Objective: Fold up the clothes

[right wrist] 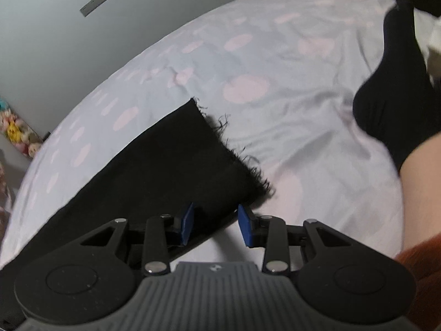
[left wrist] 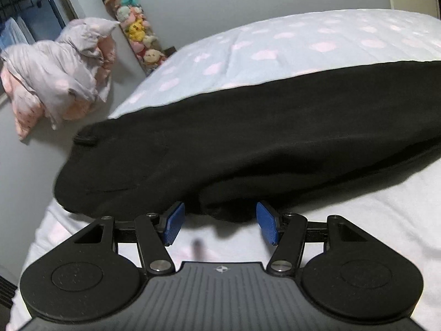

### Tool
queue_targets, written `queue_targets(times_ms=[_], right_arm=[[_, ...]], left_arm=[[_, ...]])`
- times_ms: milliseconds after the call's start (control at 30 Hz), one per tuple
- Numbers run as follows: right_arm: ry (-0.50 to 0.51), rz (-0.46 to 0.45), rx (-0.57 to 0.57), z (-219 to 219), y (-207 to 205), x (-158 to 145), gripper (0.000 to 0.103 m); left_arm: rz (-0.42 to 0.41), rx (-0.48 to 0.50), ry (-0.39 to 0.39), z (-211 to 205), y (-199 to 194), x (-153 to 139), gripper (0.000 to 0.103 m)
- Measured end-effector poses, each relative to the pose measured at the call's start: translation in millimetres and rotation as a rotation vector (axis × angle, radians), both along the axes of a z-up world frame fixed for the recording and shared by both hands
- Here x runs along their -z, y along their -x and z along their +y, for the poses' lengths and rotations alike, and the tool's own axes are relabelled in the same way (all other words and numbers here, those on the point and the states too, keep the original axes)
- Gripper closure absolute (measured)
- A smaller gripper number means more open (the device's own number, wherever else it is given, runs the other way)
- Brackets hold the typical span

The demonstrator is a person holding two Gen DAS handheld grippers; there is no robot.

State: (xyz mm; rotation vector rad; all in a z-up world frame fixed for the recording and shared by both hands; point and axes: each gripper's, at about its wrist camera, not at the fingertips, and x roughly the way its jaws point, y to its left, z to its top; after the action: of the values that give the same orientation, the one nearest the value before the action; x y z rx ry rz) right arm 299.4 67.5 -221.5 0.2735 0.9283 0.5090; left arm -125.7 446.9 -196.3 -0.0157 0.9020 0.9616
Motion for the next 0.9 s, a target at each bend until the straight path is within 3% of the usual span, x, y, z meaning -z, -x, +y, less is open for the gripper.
queue_targets(times_ms=[67,200,267,367,467,567,667,700,767,900], right_arm=[[0.016,-0.008,0.004,1.3,1.3,1.1,0.064],[0.03,-0.024,0.006,5.4,2.8,3.9,0.063],[0.032,-0.025,0.004,7.7,2.9,5.6,0.062],[0.038,-0.023,0.006,10.0,3.2,8.4,0.061],[0.047,-0.031,0.004,11.4,3.8,8.2,0.061],[0.037,-0.03,0.012,10.2,4.3,9.6,0.061],[0.025,-0.027,0.025,8.1,5.4,10.6,0.061],[0.022,-0.027,0.029,7.4,6.1,10.9,0.061],[0.019,-0.028,0.035,7.0,6.7,10.8,0.061],[0.029,-0.044,0.036,6.8,10.7,9.9,0.061]], left_arm=[[-0.002,-0.026,0.015,3.0,1.6,6.0,0.036],[-0.117,-0.079,0.043,16.7,13.3,2.1,0.042],[-0.158,-0.075,0.053,14.1,16.1,-0.2,0.061],[-0.173,-0.039,-0.003,1.8,13.3,-5.8,0.079],[-0.188,-0.034,-0.031,-5.2,14.0,-13.2,0.086],[-0.126,-0.02,-0.023,-12.7,16.0,-15.5,0.089],[0.013,-0.02,0.067,-14.4,11.0,-5.5,0.092],[0.015,-0.04,0.11,-10.7,12.7,-1.5,0.092],[-0.003,-0.086,0.194,-1.9,18.0,2.5,0.103],[-0.072,-0.107,0.201,-3.1,29.0,-7.5,0.103]])
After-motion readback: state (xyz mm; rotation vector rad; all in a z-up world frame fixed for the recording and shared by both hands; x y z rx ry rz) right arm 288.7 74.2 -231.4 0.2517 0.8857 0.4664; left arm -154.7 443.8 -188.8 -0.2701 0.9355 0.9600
